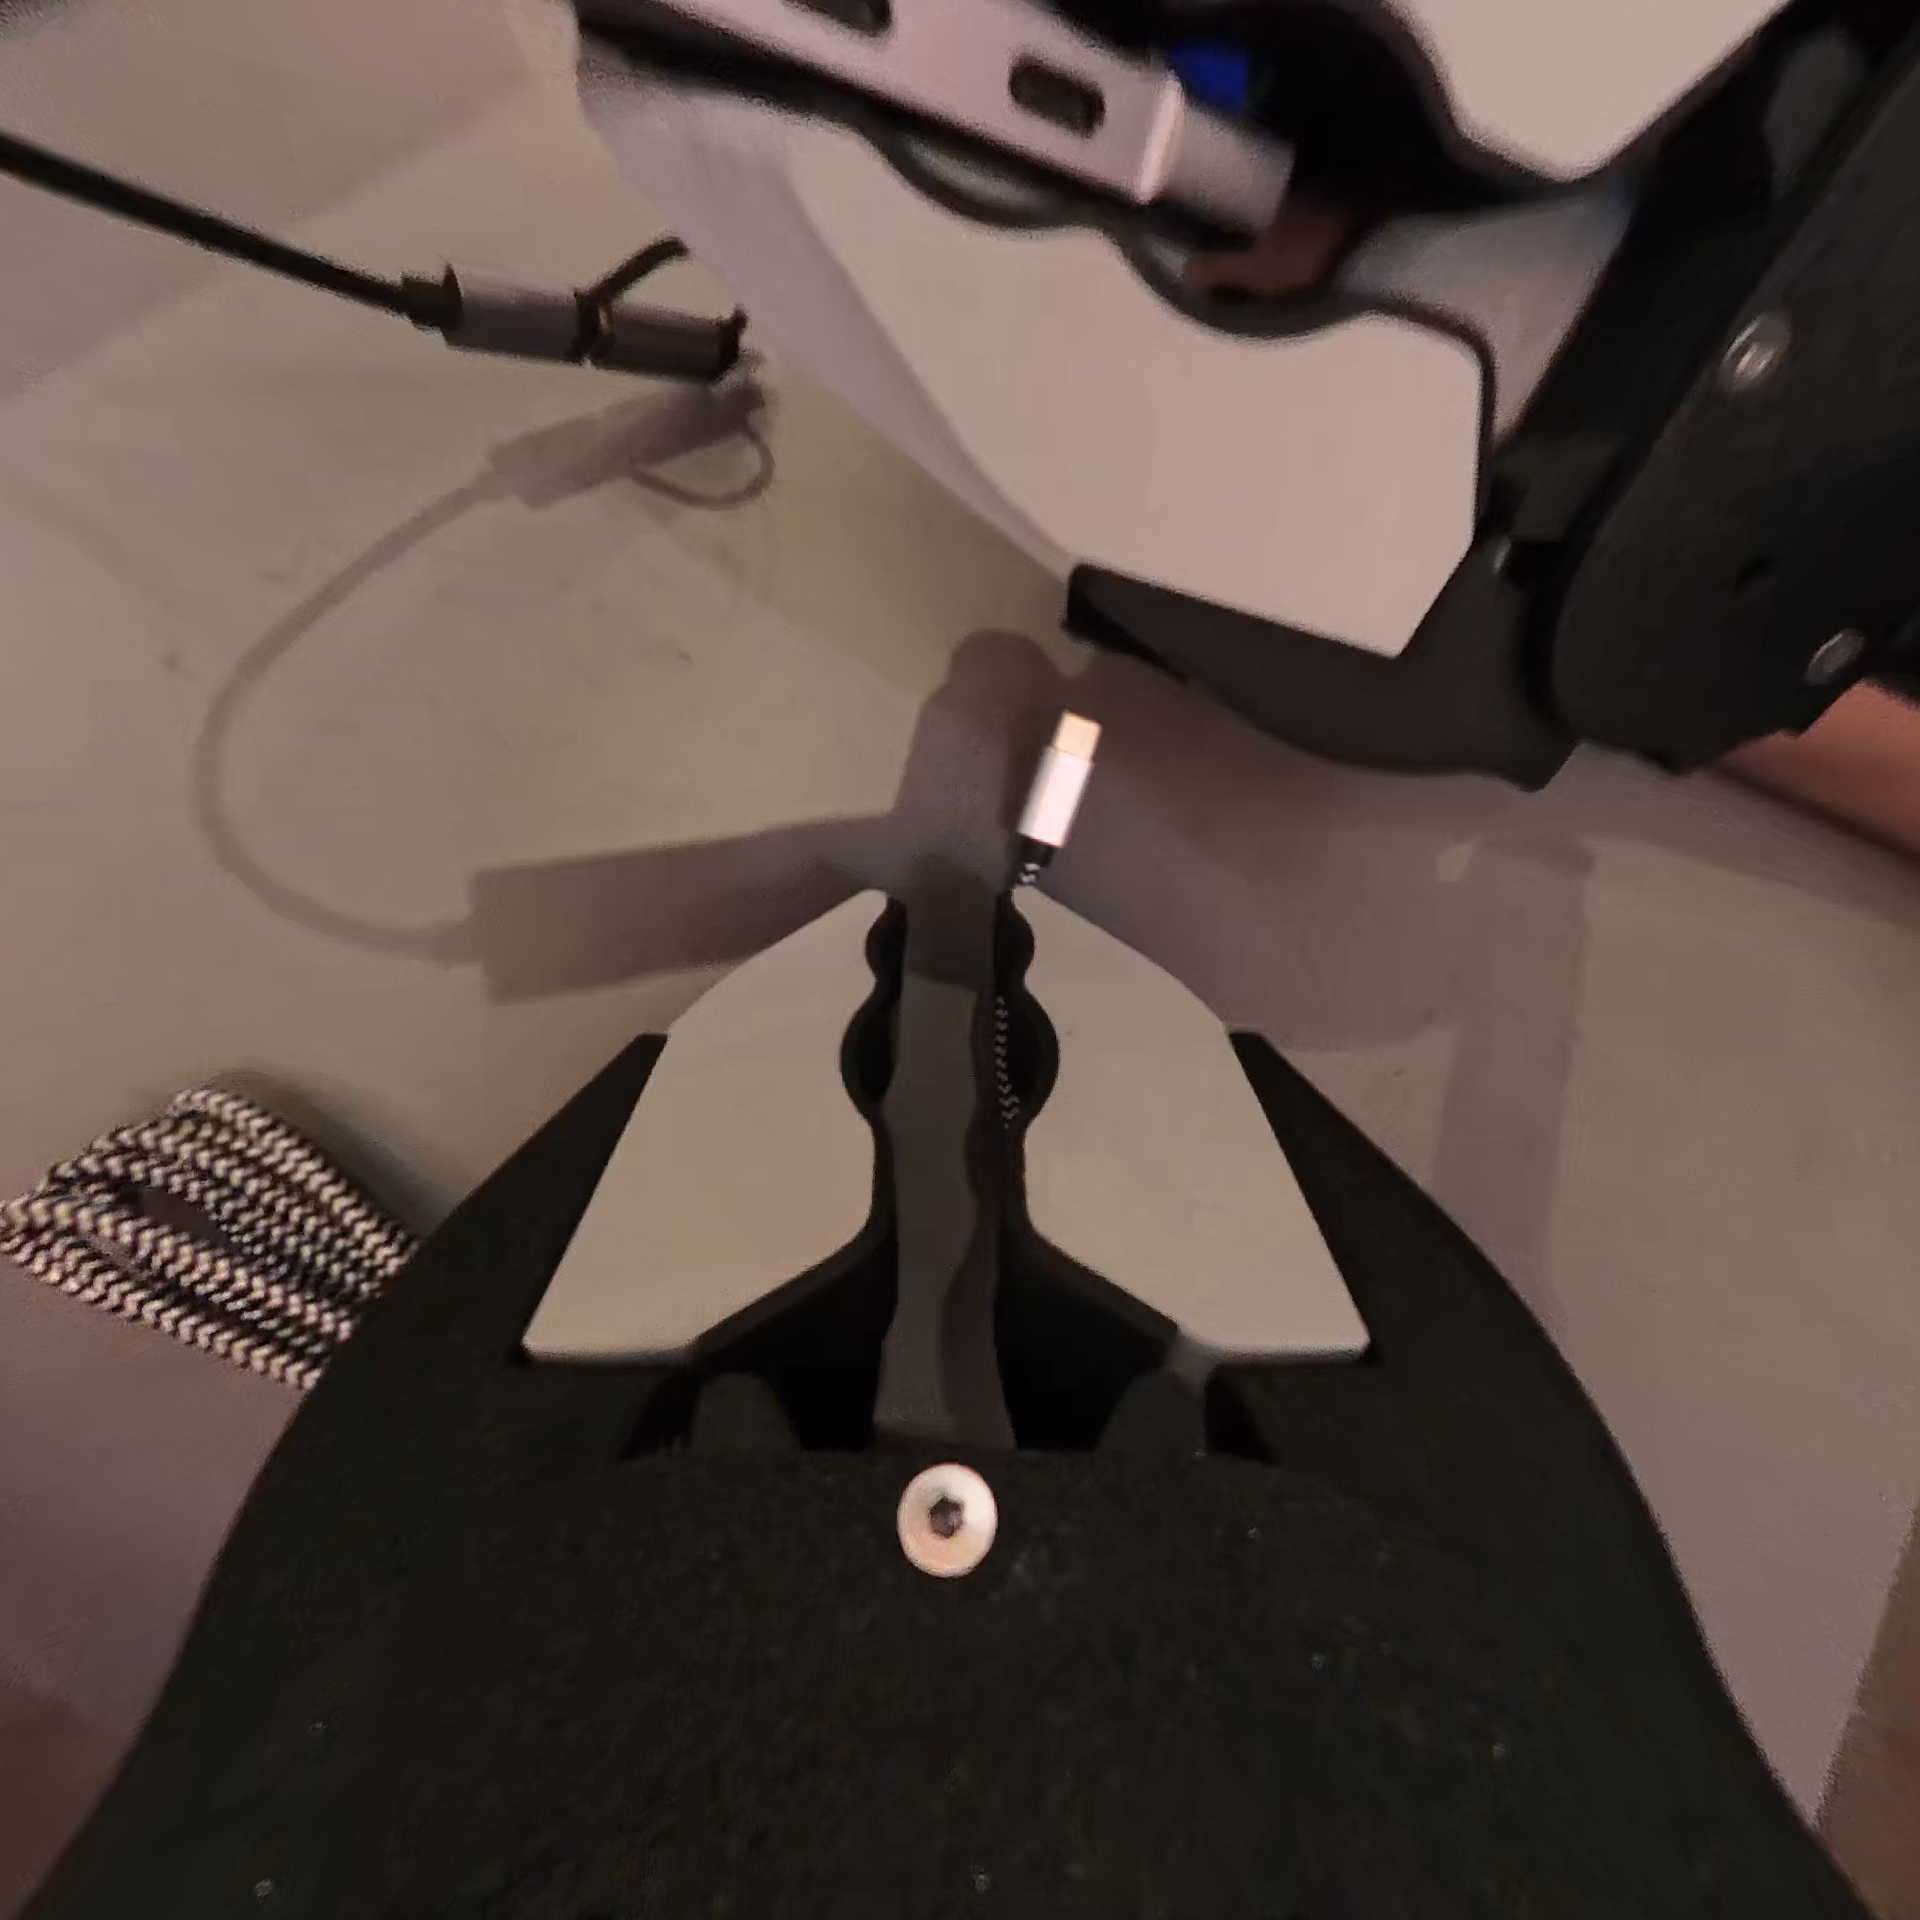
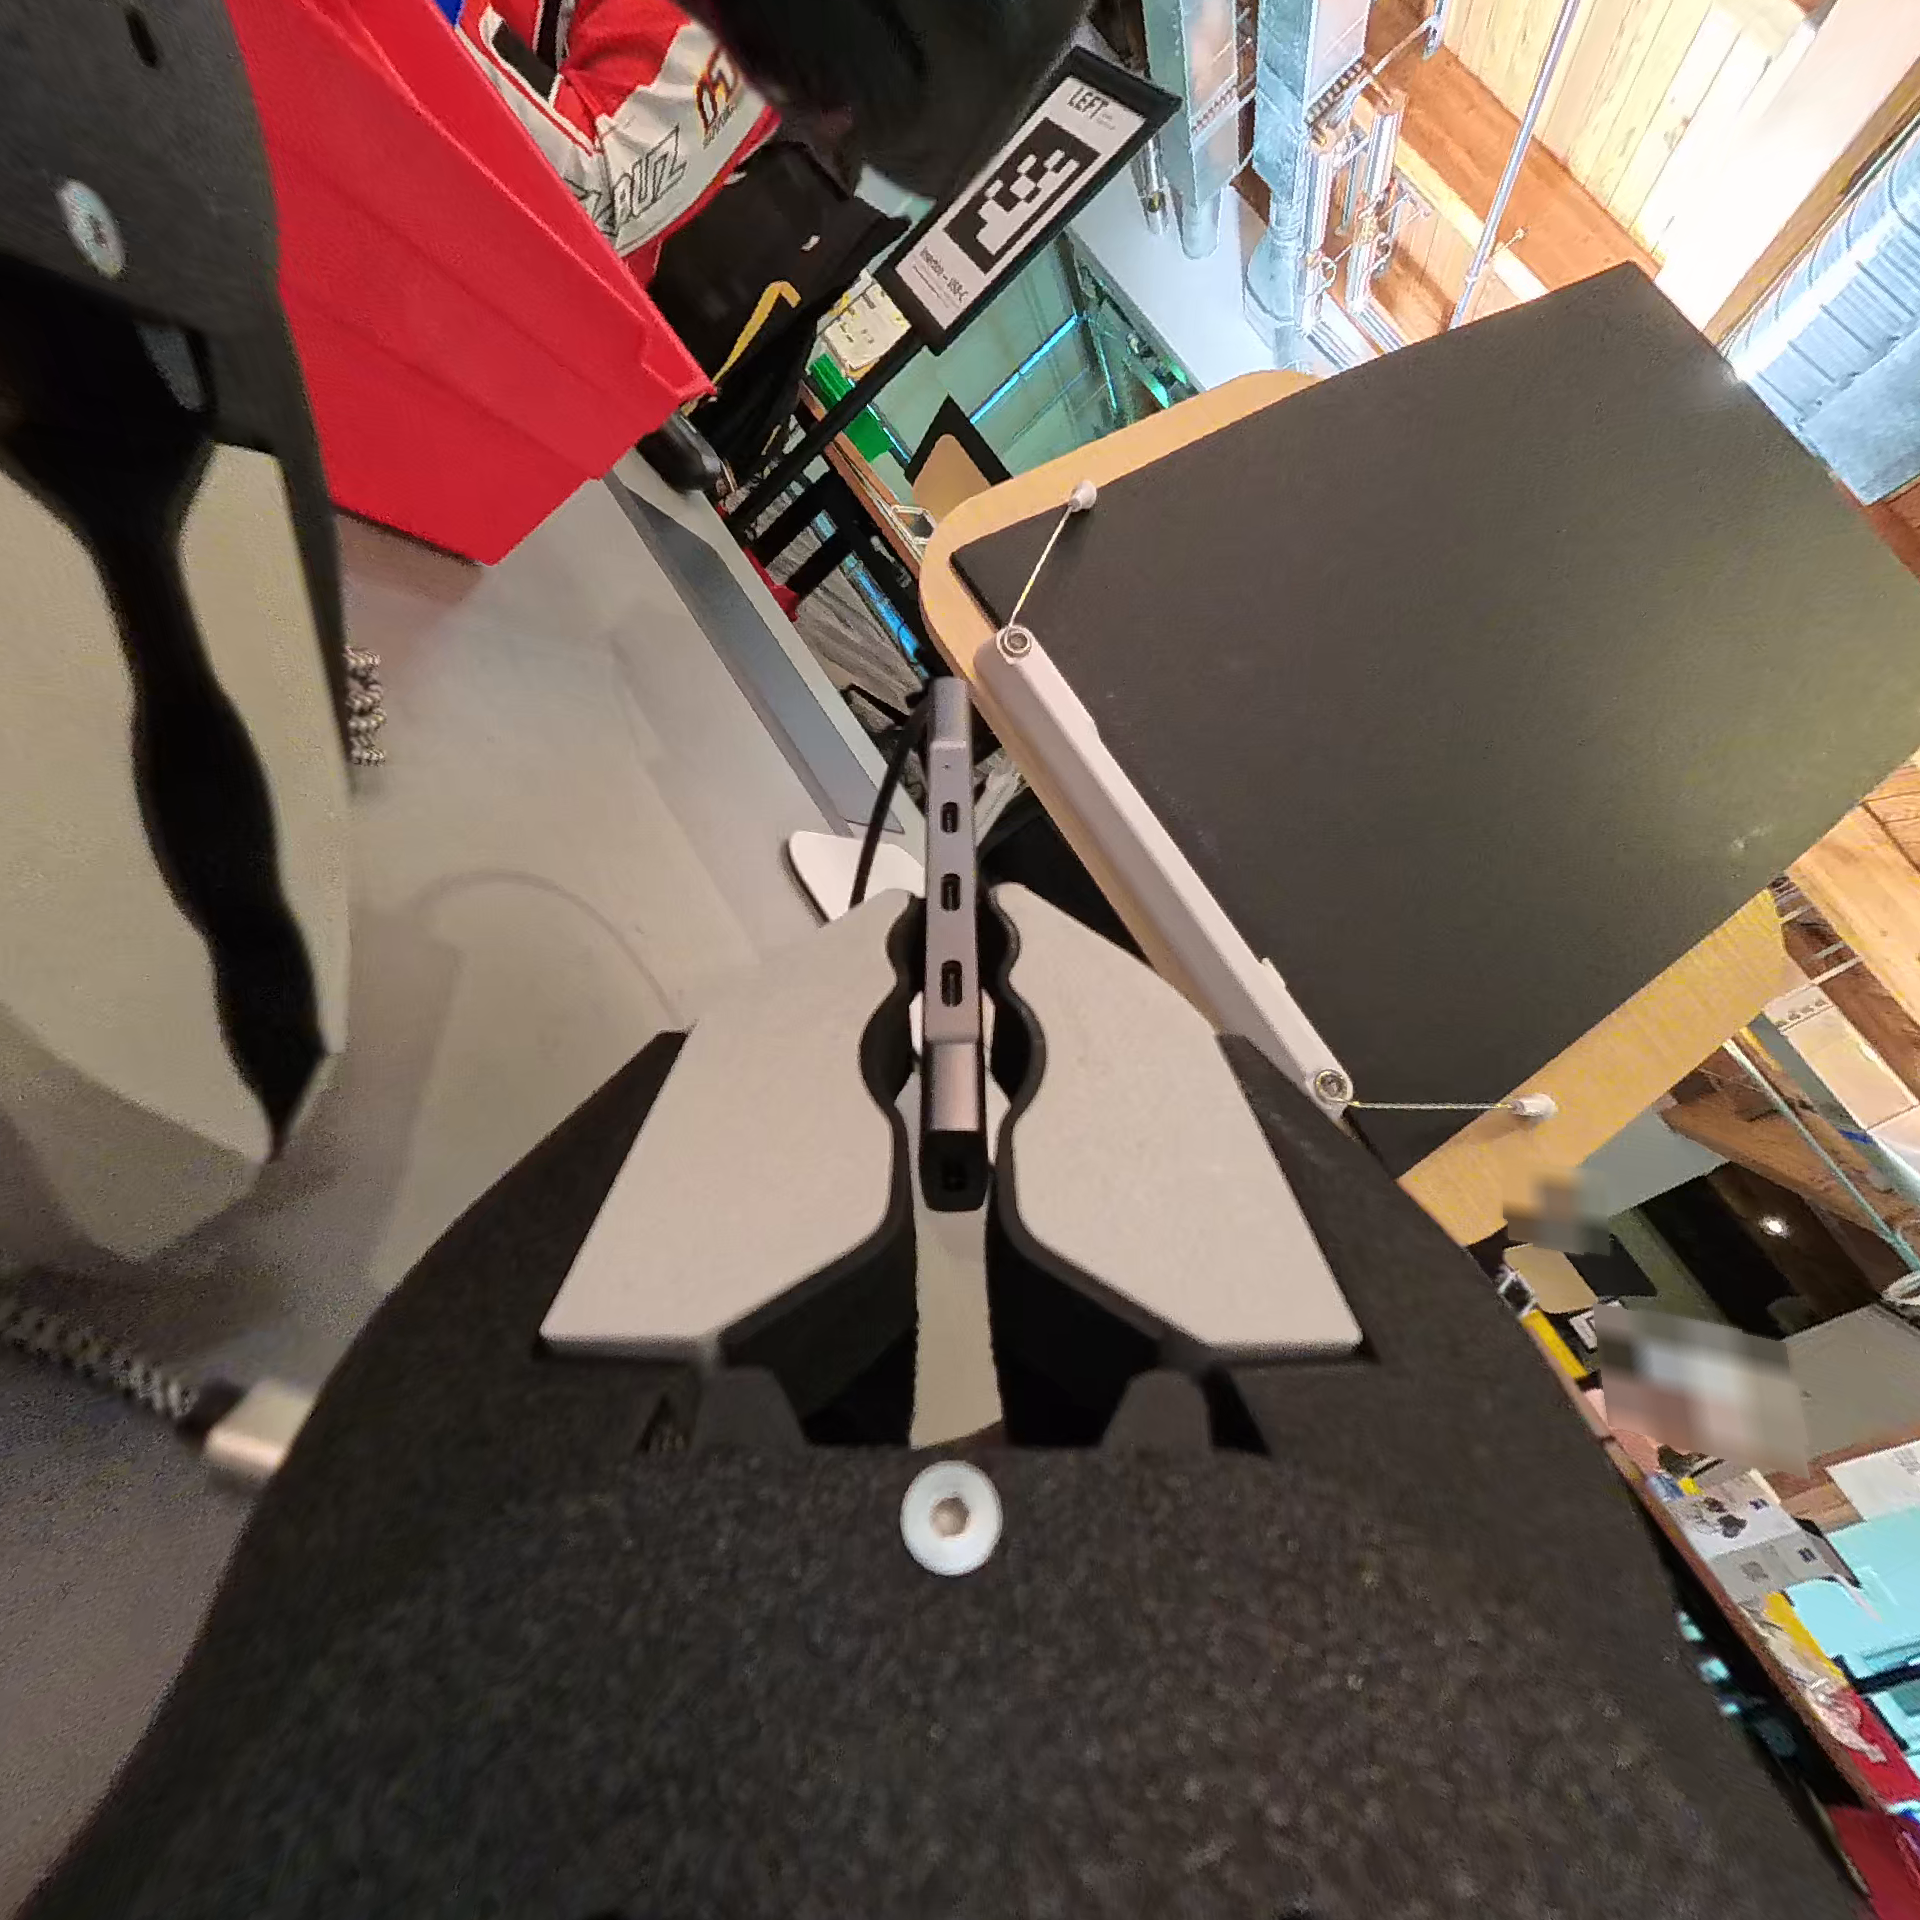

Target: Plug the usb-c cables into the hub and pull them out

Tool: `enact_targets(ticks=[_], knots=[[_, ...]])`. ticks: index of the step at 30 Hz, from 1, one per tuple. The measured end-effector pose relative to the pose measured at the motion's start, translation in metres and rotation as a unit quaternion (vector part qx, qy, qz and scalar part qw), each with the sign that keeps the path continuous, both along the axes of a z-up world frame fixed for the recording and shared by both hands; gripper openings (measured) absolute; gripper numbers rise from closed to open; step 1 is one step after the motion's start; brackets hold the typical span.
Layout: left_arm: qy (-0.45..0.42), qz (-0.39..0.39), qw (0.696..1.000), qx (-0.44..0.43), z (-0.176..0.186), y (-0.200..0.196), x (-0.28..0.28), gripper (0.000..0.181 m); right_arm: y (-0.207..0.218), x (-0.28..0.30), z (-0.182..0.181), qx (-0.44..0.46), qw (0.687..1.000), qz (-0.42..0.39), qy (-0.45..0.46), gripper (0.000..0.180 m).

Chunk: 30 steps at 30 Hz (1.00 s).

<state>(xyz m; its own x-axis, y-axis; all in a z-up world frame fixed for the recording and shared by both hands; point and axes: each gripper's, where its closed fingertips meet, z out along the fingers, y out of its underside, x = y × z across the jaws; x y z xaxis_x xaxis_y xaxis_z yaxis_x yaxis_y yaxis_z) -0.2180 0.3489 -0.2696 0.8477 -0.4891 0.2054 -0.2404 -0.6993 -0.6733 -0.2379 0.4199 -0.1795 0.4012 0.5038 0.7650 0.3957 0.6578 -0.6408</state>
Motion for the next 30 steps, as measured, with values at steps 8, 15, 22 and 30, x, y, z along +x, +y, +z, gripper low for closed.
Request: enact_targets(ticks=[8, 15, 22, 30], knots=[[0.060, -0.087, 0.994, -0.008, -0.009, 0.002, 0.028, 0.032, 0.007, 0.008, 0.009, -0.051, 0.997, 0.007, 0.050, 0.009], [0.115, -0.111, 0.987, 0.019, -0.016, 0.019, 0.039, 0.011, 0.012, 0.011, 0.011, -0.075, 0.995, 0.008, 0.069, 0.009], [0.094, -0.066, 0.993, 0.019, 0.009, 0.004, 0.008, 0.010, 0.006, 0.006, 0.006, -0.047, 0.998, 0.012, 0.040, 0.009], [0.163, -0.044, 0.986, 0.007, 0.070, 0.003, -0.041, 0.010, -0.018, -0.010, -0.009, 0.083, 0.994, 0.016, -0.073, 0.009]])
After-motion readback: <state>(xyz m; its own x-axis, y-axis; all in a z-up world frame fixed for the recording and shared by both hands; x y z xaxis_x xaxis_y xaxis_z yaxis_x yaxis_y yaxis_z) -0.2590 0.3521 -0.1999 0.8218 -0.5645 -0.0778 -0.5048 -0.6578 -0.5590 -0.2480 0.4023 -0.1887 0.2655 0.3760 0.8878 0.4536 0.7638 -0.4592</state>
